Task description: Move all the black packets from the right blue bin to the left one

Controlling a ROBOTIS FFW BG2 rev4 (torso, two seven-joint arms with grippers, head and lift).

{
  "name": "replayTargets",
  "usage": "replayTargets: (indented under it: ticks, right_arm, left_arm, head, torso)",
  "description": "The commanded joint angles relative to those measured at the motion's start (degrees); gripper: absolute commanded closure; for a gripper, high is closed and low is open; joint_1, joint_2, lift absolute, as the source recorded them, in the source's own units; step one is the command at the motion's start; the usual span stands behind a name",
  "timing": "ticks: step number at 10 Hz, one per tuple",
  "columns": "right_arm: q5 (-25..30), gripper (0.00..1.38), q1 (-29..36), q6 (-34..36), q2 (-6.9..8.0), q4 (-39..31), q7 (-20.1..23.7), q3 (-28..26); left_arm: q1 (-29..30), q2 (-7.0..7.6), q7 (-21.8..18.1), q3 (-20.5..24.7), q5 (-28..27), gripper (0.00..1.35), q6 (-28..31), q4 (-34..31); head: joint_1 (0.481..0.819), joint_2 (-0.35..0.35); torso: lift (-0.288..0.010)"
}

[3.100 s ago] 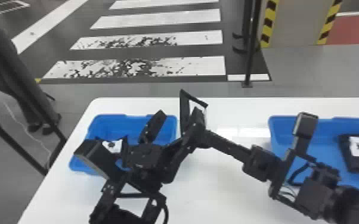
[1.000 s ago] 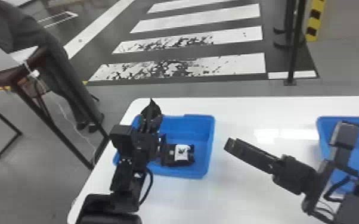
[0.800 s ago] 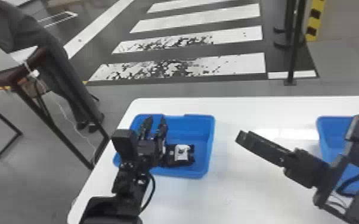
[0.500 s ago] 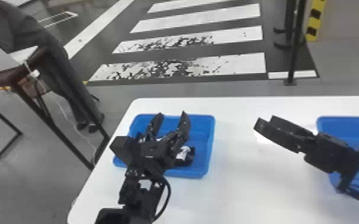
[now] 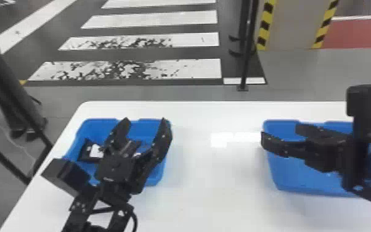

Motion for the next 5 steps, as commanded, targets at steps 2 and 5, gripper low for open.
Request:
replayTargets:
  ticks: [2,5]
  right_arm:
    - [7.08,0.09,-1.44,-0.86,1.10,6.41,-5.00,-2.19]
    - [14.39,0.09,-7.49,0.69,1.19,16.82,-8.60,-2.19]
  left_arm:
    - [0.72,0.38,-0.16,-0.85,-0.40,0.17,-0.33,-0.16]
    - [0.86,0.38,-0.33,-1.08,-0.75,0.17,-0.61,-0.16]
  head:
    - [0.695,-0.025]
    - [0.695,-0.118]
  torso:
    - [-0.140]
    - [-0.140]
